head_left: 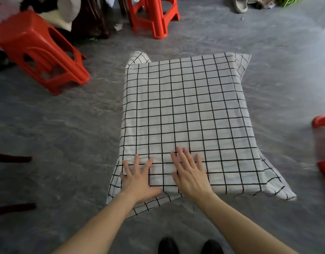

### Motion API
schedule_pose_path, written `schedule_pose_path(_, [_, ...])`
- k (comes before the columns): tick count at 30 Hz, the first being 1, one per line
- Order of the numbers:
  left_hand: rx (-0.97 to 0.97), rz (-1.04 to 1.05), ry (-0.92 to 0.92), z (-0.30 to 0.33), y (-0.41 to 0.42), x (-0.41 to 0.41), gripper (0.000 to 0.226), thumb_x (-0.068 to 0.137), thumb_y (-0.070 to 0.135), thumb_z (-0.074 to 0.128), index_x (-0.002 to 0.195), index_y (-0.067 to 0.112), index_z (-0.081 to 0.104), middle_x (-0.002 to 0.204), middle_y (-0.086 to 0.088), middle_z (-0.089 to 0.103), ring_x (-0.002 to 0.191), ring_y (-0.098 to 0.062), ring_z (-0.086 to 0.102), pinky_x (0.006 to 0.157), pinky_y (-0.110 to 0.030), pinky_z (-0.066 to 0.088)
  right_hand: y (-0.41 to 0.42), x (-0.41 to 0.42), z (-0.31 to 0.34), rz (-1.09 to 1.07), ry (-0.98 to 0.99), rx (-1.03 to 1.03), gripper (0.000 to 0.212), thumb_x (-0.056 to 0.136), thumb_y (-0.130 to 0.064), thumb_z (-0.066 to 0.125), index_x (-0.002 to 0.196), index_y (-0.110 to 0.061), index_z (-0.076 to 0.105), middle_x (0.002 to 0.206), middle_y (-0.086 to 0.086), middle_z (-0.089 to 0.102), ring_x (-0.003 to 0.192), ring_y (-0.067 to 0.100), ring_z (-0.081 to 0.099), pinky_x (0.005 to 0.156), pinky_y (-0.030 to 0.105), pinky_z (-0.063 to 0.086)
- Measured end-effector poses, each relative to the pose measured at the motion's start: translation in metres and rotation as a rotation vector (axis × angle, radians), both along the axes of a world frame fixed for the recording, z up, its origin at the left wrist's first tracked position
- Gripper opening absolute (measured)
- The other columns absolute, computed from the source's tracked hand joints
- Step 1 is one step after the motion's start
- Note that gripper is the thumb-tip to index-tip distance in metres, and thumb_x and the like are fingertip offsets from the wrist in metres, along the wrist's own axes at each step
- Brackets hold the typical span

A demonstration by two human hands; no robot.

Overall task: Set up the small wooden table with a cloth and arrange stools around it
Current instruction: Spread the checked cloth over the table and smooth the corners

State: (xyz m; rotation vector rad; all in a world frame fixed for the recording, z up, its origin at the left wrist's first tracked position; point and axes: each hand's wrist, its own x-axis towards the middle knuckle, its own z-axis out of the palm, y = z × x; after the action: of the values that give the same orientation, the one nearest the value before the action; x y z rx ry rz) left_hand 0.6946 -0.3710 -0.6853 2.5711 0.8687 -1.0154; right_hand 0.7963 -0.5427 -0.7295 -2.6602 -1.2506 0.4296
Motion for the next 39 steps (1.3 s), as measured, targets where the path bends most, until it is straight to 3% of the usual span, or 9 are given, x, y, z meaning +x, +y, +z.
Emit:
schedule_pose_path(3, [0.097, -0.043, -0.312, 0.002, 0.001, 0.003, 0.069, 0.081, 0.064, 0.043, 0.144, 0.041, 0.027, 0.161, 0.001, -0.005, 0.147, -0.031, -0.017, 0.118, -0.057, -0.005, -0.007, -0.004, -0.016, -0.01, -0.005, -0.052, 0.065, 0.1, -0.053, 0.024, 0.155, -0.02, 0.015, 0.163, 0.004, 0.002, 0.15, 0.022, -0.001, 0.117, 0.05, 0.006])
schedule_pose_path(6, [0.116, -0.187, -0.555, -0.013, 0.001, 0.03, 0.058, 0.092, 0.056, 0.025, 0.148, 0.04, 0.026, 0.163, 0.005, -0.006, 0.148, -0.021, -0.019, 0.12, -0.052, -0.004, -0.004, -0.003, -0.017, -0.009, -0.009, -0.016, 0.064, 0.1, -0.053, 0.023, 0.155, -0.02, 0.018, 0.163, 0.005, 0.005, 0.15, 0.022, 0.001, 0.117, 0.051, 0.008])
schedule_pose_path(14, [0.228, -0.138, -0.565, -0.061, -0.003, 0.057, 0.056, 0.099, 0.052, 0.018, 0.153, 0.043, 0.006, 0.164, 0.009, -0.007, 0.15, -0.02, -0.013, 0.119, -0.056, 0.002, -0.025, 0.012, -0.01, -0.066, 0.026, 0.073, 0.064, 0.1, -0.049, 0.03, 0.156, -0.026, 0.009, 0.164, 0.001, -0.001, 0.15, 0.018, -0.004, 0.119, 0.045, 0.003])
schedule_pose_path(23, [0.22, -0.124, -0.558, -0.058, -0.003, 0.06, 0.057, 0.099, 0.051, 0.02, 0.154, 0.037, 0.015, 0.164, 0.006, -0.003, 0.15, -0.021, -0.01, 0.119, -0.057, 0.004, -0.189, 0.077, -0.019, -0.931, 0.201, 0.225, 0.057, 0.099, -0.042, 0.033, 0.15, -0.015, 0.029, 0.159, 0.005, 0.02, 0.145, 0.022, 0.021, 0.111, 0.039, 0.023])
schedule_pose_path(26, [0.217, -0.119, -0.557, -0.061, -0.004, 0.06, 0.057, 0.099, 0.05, 0.023, 0.154, 0.037, 0.015, 0.164, 0.006, -0.003, 0.15, -0.02, -0.01, 0.119, -0.058, 0.004, -0.224, 0.08, -0.03, -1.393, 0.569, 0.016, 0.04, 0.099, -0.025, 0.042, 0.122, 0.005, 0.055, 0.117, 0.028, 0.058, 0.106, 0.039, 0.055, 0.091, 0.042, 0.042])
schedule_pose_path(29, [0.216, -0.117, -0.56, -0.062, -0.003, 0.06, 0.057, 0.099, 0.05, 0.023, 0.154, 0.037, 0.016, 0.164, 0.006, -0.002, 0.15, -0.021, -0.01, 0.119, -0.058, 0.003, -0.231, 0.084, -0.032, -1.387, 0.567, -0.044, 0.04, 0.096, -0.026, 0.039, 0.115, 0.003, 0.059, 0.124, 0.029, 0.057, 0.112, 0.041, 0.052, 0.089, 0.041, 0.04])
schedule_pose_path(34, [0.213, -0.124, -0.556, -0.062, -0.003, 0.06, 0.057, 0.099, 0.051, 0.021, 0.154, 0.037, 0.016, 0.164, 0.005, -0.002, 0.15, -0.021, -0.011, 0.119, -0.058, 0.003, -0.176, 0.093, 0.009, -1.384, 0.542, 0.474, 0.039, 0.099, -0.044, 0.03, 0.125, -0.03, 0.056, 0.132, 0.002, 0.058, 0.121, 0.024, 0.052, 0.106, 0.047, 0.038])
schedule_pose_path(37, [0.218, -0.12, -0.545, -0.062, -0.003, 0.06, 0.057, 0.098, 0.051, 0.02, 0.154, 0.036, 0.018, 0.164, 0.005, -0.003, 0.15, -0.021, -0.012, 0.118, -0.059, 0.003, -0.148, 0.085, 0.01, -1.355, 0.662, 0.415, 0.056, 0.1, -0.052, 0.023, 0.137, -0.021, 0.052, 0.145, 0.003, 0.045, 0.133, 0.027, 0.041, 0.115, 0.043, 0.025])
schedule_pose_path(39, [0.226, -0.128, -0.532, -0.061, -0.003, 0.06, 0.058, 0.098, 0.051, 0.019, 0.154, 0.036, 0.017, 0.164, 0.006, -0.005, 0.15, -0.021, -0.013, 0.119, -0.058, 0.003, -0.144, 0.084, 0.005, -1.418, 0.691, 0.447, 0.06, 0.102, -0.051, 0.021, 0.125, -0.014, 0.062, 0.132, 0.008, 0.057, 0.119, 0.027, 0.052, 0.107, 0.041, 0.035])
